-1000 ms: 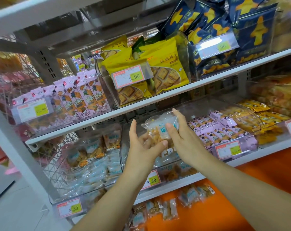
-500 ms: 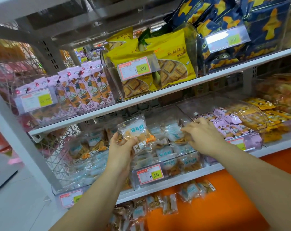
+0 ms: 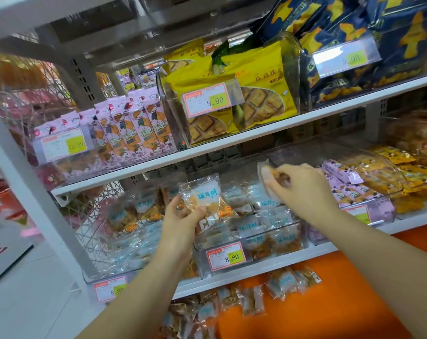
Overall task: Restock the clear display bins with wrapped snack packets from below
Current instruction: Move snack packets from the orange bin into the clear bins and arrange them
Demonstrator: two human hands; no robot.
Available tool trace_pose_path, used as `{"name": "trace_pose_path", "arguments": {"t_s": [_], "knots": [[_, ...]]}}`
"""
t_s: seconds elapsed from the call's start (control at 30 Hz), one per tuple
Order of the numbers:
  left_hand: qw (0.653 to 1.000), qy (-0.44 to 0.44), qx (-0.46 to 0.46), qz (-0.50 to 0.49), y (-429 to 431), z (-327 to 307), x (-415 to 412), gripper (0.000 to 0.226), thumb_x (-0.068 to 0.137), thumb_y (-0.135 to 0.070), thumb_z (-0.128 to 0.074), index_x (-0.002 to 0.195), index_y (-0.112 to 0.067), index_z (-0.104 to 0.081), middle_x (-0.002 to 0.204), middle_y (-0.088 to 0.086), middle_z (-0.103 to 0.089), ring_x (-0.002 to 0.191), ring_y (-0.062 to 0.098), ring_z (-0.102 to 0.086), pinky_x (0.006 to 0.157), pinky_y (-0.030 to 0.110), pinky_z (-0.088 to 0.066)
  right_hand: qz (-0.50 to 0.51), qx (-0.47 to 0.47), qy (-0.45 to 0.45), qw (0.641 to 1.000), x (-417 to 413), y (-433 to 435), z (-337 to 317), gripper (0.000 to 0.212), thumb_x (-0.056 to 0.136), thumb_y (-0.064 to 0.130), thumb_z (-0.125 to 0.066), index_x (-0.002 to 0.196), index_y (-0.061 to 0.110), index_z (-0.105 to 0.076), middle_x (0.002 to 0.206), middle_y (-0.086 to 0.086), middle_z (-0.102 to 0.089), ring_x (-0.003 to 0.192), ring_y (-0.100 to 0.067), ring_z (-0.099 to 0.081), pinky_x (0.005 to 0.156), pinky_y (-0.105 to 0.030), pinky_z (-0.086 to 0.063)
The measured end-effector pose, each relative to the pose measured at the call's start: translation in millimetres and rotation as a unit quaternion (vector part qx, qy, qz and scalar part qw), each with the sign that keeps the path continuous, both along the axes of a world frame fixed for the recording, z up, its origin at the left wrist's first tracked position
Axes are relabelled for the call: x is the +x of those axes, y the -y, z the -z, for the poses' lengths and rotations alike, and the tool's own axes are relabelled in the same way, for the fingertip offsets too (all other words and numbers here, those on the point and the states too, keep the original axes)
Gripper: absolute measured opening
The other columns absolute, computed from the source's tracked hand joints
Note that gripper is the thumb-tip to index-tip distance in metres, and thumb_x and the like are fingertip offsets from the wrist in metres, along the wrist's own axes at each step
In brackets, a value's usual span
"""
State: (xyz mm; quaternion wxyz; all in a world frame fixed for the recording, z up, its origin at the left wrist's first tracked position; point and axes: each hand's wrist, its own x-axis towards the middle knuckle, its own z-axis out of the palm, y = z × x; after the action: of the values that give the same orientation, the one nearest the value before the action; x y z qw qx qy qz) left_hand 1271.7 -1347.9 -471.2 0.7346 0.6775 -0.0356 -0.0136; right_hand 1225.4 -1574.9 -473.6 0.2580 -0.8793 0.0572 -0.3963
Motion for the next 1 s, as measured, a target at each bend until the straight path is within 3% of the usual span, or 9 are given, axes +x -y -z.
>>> {"name": "trace_pose_path", "arguments": {"t_s": [0.07,0.2,0.27,0.37,0.43,0.53,0.7,0.83,1.0], "knots": [[1.0,0.021,0.021,0.005,5.8,2.0,-2.9,0.072,0.087,-0.008,-0.066,0.147,-0.022,-0.028,0.137,0.005,-0.048,0.107,0.021,-0.06,0.084,0.036,-0.051,-0.058,0.121,0.022,0.991,-10.5,-12.7,-9.8,0.021,0.085,0.036,-0.063,0.074,0.018,-0.064,0.066,0.009,-0.059,0.069,-0.01,-0.056,0.067,-0.031,-0.047],[0.994,0.068,0.058,0.057,32.6,5.6,-15.4,0.065,0.086,-0.009,-0.068,0.136,-0.033,-0.034,0.124,-0.006,-0.053,0.097,0.015,-0.063,0.071,0.031,-0.053,-0.119,0.211,0.025,0.97,-25.2,-50.6,-8.1,0.019,0.075,0.041,-0.069,0.073,0.024,-0.058,0.071,0.01,-0.058,0.07,-0.004,-0.055,0.063,-0.025,-0.045],[0.993,0.063,0.044,0.084,44.1,9.8,-19.7,0.063,0.085,-0.006,-0.068,0.132,-0.032,-0.037,0.124,-0.001,-0.055,0.099,0.024,-0.065,0.076,0.037,-0.056,-0.13,0.235,0.021,0.963,-26.4,-63.2,-1.4,0.024,0.071,0.045,-0.07,0.076,0.028,-0.054,0.082,0.009,-0.054,0.079,-0.006,-0.053,0.065,-0.02,-0.042],[0.995,0.046,0.002,0.091,46.6,6.3,-22.2,0.064,0.079,-0.01,-0.074,0.132,-0.024,-0.042,0.125,0.005,-0.057,0.104,0.029,-0.065,0.082,0.043,-0.056,-0.184,0.278,-0.021,0.943,-24.2,-64.6,-4.0,0.01,0.088,0.039,-0.058,0.092,0.029,-0.06,0.101,0.009,-0.046,0.097,-0.004,-0.049,0.072,-0.009,-0.037],[0.994,0.033,-0.031,0.097,41.1,2.7,-19.6,0.07,0.076,-0.012,-0.076,0.137,-0.019,-0.042,0.129,0.012,-0.057,0.101,0.028,-0.066,0.079,0.042,-0.057,-0.23,0.254,-0.062,0.937,-24.3,-59.4,-6.4,0.025,0.099,0.026,-0.044,0.116,0.028,-0.062,0.119,0.01,-0.042,0.113,-0.004,-0.044,0.087,-0.01,-0.036],[0.994,0.022,-0.066,0.089,35.0,-1.2,-19.2,0.068,0.086,-0.004,-0.065,0.143,-0.022,-0.033,0.13,0.011,-0.056,0.095,0.023,-0.068,0.073,0.037,-0.054,-0.255,0.146,-0.138,0.946,-26.1,-57.4,-4.2,0.044,0.102,0.024,-0.035,0.144,0.034,-0.034,0.15,0.012,-0.021,0.133,-0.005,-0.028,0.103,-0.016,-0.024],[0.99,0.005,-0.091,0.112,31.0,3.2,-21.7,0.056,0.095,-0.008,-0.055,0.144,-0.022,-0.031,0.132,0.005,-0.058,0.103,0.022,-0.067,0.077,0.035,-0.056,-0.242,0.126,-0.196,0.942,-27.0,-65.0,5.0,0.053,0.1,0.046,-0.024,0.148,0.044,-0.001,0.158,0.014,0.003,0.145,-0.015,-0.013,0.116,-0.042,-0.021],[0.985,0.009,-0.11,0.133,25.3,0.5,-19.7,0.048,0.096,-0.021,-0.054,0.141,-0.023,-0.036,0.13,0.005,-0.06,0.109,0.022,-0.065,0.079,0.035,-0.056,-0.255,0.13,-0.169,0.943,-26.7,-66.0,4.0,0.056,0.099,0.046,-0.029,0.147,0.045,-0.002,0.157,0.015,-0.001,0.144,-0.011,-0.015,0.115,-0.036,-0.023],[0.982,0.057,-0.069,0.167,18.1,-2.2,-16.3,0.085,0.072,-0.028,-0.078,0.144,-0.023,-0.034,0.138,0.012,-0.051,0.114,0.027,-0.062,0.084,0.037,-0.055,-0.296,0.15,-0.124,0.935,-29.9,-67.8,-0.6,0.056,0.098,0.037,-0.043,0.146,0.045,-0.016,0.152,0.018,-0.016,0.13,0.003,-0.027,0.104,-0.02,-0.028]]}}
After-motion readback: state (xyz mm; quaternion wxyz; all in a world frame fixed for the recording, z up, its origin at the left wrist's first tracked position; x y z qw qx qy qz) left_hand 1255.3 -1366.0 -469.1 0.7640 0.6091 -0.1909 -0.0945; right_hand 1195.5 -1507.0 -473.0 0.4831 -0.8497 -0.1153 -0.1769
